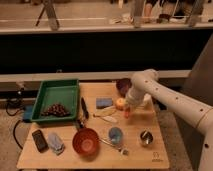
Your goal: Place pepper in table surface
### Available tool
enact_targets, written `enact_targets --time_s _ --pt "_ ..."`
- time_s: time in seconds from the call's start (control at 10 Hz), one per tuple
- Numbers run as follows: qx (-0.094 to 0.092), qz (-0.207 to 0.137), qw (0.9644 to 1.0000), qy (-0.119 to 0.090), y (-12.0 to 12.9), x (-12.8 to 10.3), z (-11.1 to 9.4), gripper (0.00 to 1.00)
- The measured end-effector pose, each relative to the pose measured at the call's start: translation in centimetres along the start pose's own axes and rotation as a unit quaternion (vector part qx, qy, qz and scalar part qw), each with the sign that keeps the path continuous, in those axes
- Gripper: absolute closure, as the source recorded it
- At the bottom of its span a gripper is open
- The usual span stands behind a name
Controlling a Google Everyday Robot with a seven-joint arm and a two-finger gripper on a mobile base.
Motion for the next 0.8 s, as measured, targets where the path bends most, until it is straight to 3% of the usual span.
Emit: enact_targets --time_s 0.5,0.8 --pt "0.009 0.000 1.0000 0.003 1.4 -1.4 -2.4 1.00" --pt "0.027 -0.006 0.9994 0.022 1.5 -1.8 -6.1 1.00"
